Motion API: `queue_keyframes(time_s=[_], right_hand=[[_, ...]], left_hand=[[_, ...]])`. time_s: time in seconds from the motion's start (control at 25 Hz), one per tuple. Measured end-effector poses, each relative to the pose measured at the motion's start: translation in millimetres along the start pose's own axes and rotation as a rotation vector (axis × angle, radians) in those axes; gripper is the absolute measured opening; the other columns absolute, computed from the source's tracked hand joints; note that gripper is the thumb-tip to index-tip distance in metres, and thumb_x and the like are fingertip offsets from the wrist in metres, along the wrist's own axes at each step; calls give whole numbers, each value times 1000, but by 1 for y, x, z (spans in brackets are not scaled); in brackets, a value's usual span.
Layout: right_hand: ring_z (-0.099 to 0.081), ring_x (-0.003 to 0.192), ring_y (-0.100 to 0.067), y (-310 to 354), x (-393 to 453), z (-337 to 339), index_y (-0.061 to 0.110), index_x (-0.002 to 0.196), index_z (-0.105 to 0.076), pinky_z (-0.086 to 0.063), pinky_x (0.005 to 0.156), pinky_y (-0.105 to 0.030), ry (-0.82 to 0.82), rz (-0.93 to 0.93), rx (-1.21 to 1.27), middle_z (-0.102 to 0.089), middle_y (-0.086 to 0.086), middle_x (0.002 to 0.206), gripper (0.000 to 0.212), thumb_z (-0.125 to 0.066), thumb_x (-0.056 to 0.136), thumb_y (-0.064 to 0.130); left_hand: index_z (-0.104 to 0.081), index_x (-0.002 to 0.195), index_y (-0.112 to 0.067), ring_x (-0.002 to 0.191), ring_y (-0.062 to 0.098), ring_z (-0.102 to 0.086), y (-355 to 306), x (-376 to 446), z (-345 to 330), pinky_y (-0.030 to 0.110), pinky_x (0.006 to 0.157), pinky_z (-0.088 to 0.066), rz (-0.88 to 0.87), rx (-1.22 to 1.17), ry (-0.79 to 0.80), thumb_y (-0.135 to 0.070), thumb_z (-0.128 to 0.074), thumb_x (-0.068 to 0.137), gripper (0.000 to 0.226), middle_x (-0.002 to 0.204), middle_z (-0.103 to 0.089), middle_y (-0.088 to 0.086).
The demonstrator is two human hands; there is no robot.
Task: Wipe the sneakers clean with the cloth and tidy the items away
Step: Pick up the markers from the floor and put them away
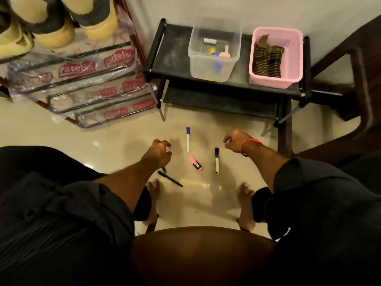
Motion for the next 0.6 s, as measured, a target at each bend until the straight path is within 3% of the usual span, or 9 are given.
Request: queue_keyframes(time_s=[0.12,0.2,0.28,0.32,0.44,0.6], right_hand=[[-62,108,-28,-7,20,-48,12,111,-72,-45,87,-23,14,-100,148,-67,-12,118,24,-64,89,9],[-60,112,-29,-6,36,-78,14,111,-71,-44,91,-23,47,-145,220,-64,-12,125,25,-61,89,8],[-59,116,-30,-9,56,-105,12,114,-70,-45,93,-24,56,-207,297,-61,-14,130,28,-60,89,5],[-60,115,-31,-12,65,-116,11,114,-69,-46,92,-24,39,-246,335,-60,-15,130,28,-60,89,4],[-60,112,-35,-29,89,-145,6,115,-63,-50,91,-32,-23,-350,432,-62,-19,121,30,-61,86,0],[-56,111,-40,-53,109,-181,9,121,-47,-51,90,-43,-30,-501,493,-55,-20,119,41,-68,86,16]], left_hand=[[-60,131,-12,112,35,-63,-1,22,-42,42,99,-53,84,-102,146,-24,-64,97,37,133,-57,16],[-63,126,-13,95,35,-67,-14,35,-66,49,90,-58,138,-239,211,-18,-64,96,30,114,-66,14],[-67,116,-14,79,33,-64,-24,50,-91,48,79,-60,176,-314,257,-14,-64,96,20,99,-67,14],[-68,115,-16,83,33,-65,-25,57,-104,47,81,-60,151,-277,268,-13,-64,96,20,105,-68,13],[-56,134,-22,112,33,-62,-20,80,-146,45,95,-54,-28,93,269,-16,-58,98,37,133,-52,12],[-31,152,-26,122,33,-51,-18,104,-174,43,87,-53,-194,562,222,-12,-56,96,63,155,-25,12]])
Point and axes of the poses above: each hand's wrist, its own x-axis towards the middle knuckle, its own z-axis out of the back of the hand, y = z × x, the point moved 1 cm from there along x, towards the middle knuckle
